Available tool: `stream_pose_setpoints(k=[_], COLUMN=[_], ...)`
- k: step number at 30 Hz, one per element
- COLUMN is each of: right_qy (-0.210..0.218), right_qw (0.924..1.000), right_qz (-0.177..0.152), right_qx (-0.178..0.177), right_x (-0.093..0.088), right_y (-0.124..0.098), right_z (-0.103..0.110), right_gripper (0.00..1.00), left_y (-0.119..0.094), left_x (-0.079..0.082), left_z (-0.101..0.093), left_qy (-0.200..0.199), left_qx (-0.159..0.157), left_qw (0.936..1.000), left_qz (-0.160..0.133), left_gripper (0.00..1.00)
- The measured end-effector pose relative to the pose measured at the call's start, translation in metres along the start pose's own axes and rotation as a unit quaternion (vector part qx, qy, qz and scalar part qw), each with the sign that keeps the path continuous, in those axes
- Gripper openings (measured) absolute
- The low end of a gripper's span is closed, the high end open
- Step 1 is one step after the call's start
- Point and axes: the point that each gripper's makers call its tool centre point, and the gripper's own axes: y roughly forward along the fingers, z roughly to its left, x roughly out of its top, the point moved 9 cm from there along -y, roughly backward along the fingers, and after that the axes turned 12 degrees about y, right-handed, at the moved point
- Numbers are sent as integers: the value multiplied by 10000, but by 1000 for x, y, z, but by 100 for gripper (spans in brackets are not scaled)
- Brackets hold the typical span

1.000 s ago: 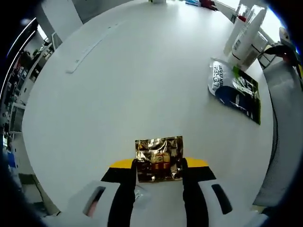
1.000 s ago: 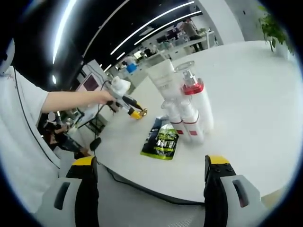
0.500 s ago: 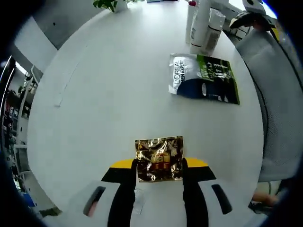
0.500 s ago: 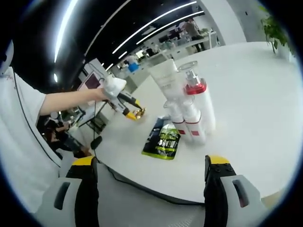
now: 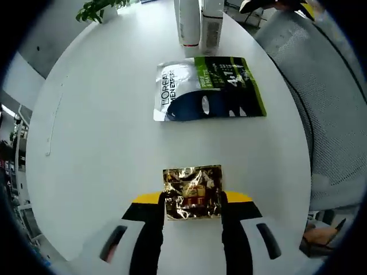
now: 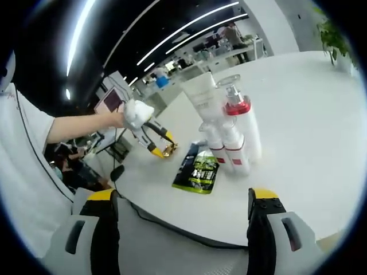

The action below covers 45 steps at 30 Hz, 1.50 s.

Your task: Arrange the skincare products in the storage area until every visible bottle or jar stands upright without overlapping.

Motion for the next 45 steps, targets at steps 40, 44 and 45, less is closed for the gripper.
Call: stream_pose_setpoints(k=[40, 44, 45], right_qy=[-2, 11, 13], right_qw=[10000, 10000, 10000], right_qz=[-44, -56, -58], right_qx=[37, 62, 70], right_x=[0, 0, 0], right_y=[-1, -1, -1], right_z=[1, 2, 2], right_gripper=[93, 93, 93], left_y=[-19, -14, -12], left_x=[-23, -22, -20], left_z=[-22, -39, -41], left_qy=[-3940, -4676, -4805], left_qx=[1023, 1246, 1308], left_qw=[9112, 8738, 8658], left_qz=[-625, -487, -488], left_gripper=[61, 66, 69])
